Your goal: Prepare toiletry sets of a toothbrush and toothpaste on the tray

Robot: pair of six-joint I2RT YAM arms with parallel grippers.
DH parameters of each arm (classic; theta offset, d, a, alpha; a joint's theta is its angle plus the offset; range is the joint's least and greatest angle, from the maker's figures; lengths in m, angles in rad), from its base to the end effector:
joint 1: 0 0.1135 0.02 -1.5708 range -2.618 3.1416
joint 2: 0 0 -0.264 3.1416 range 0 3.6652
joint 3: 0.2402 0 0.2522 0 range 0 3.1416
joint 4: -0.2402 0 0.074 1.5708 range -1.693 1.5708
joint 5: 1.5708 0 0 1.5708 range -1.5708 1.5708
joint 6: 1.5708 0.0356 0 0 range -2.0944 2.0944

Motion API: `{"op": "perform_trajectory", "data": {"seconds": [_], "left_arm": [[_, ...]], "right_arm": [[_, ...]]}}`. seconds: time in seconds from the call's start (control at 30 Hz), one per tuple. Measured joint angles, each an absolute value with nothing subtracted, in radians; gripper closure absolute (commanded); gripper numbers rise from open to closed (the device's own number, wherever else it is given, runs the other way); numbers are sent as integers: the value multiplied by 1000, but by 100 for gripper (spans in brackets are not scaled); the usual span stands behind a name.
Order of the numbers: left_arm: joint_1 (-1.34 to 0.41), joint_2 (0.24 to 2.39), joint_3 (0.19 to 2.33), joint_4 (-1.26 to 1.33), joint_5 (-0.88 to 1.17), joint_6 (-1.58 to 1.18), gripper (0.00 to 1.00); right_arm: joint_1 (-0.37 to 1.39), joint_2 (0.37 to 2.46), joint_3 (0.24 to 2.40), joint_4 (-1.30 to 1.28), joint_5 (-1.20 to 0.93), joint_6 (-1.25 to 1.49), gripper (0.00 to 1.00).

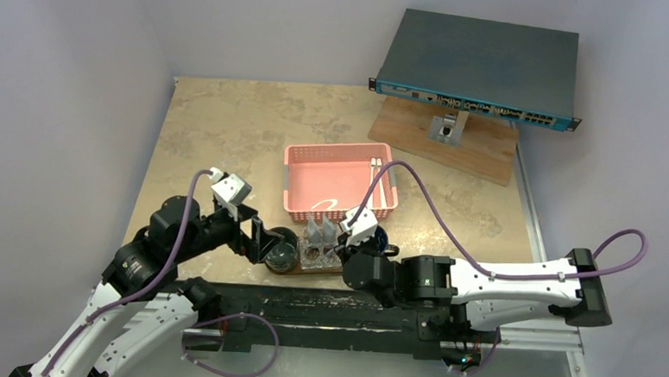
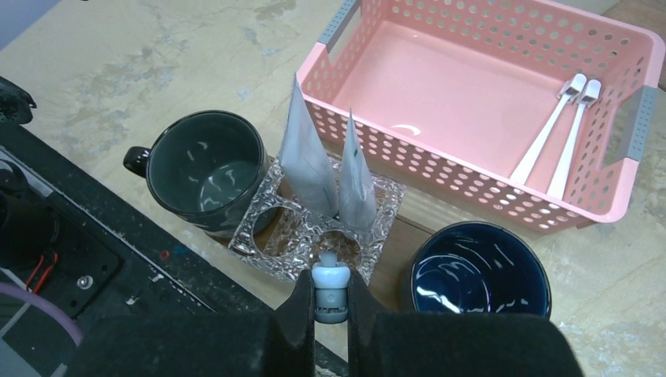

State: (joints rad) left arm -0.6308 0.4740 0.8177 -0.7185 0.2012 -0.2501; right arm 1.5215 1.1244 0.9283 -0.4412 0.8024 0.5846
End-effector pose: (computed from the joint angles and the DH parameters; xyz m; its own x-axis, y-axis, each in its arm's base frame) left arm 0.0740 -0.0629 0.3332 -0.4666 0.0405 -0.8835 0.6323 0.7138 -0.3012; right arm 0.0373 0.2358 0.3040 -0.3918 -0.1582 -0.9063 -0.5389 0.8379 0.0868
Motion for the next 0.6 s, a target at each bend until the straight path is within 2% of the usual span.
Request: {"op": "perform_trajectory", "data": {"seconds": [0.6], "left_arm": [[-631,461,818,-719,202,-246,0]], "right_arm": [[1604,1125,849,-364,992,664,100]]}}
